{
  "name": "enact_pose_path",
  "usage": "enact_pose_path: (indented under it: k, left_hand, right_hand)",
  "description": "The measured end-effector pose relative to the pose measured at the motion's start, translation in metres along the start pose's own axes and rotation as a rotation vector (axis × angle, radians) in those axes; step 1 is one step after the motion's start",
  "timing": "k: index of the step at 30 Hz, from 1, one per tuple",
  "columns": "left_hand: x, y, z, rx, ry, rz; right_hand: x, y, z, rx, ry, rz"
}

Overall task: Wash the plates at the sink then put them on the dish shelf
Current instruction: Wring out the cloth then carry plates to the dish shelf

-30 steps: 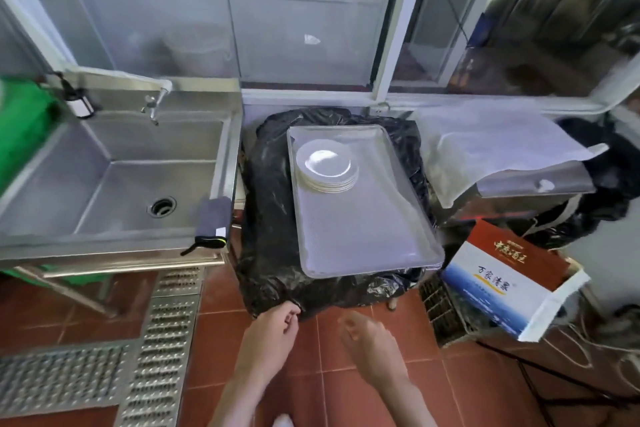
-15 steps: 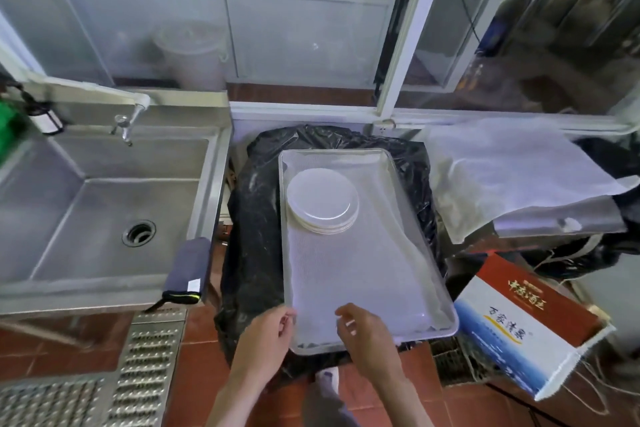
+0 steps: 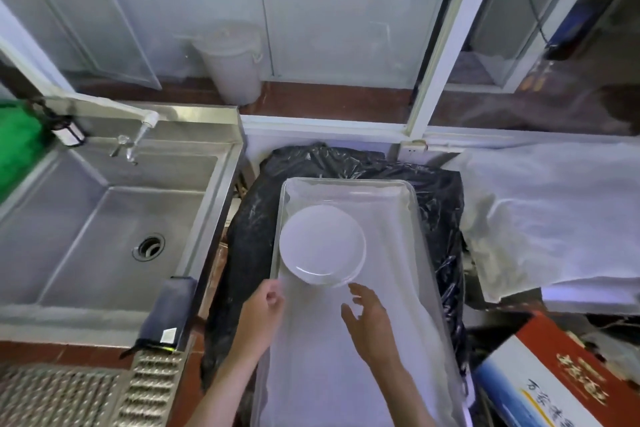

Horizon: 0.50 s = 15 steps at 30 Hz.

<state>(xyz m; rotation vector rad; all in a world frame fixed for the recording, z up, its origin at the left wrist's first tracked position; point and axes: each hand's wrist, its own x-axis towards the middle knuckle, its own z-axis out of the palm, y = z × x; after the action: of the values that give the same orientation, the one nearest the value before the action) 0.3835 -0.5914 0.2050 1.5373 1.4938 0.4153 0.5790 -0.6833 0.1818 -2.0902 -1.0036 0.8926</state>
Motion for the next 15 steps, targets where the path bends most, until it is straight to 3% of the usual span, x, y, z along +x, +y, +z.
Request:
enact_pose_path:
  k: [4, 15]
  left_hand:
    - [0.036, 0.03, 0.005, -0.132, 0.067, -0.091]
    - [0.122, 0.047, 0.022, -0.237, 0.023, -0.22]
  right_hand:
    - [0.037, -0.01, -0.009, 0.131, -0.001, 0.05]
    - [0.098, -0.026, -0.004, 0.247, 0.021, 0.186]
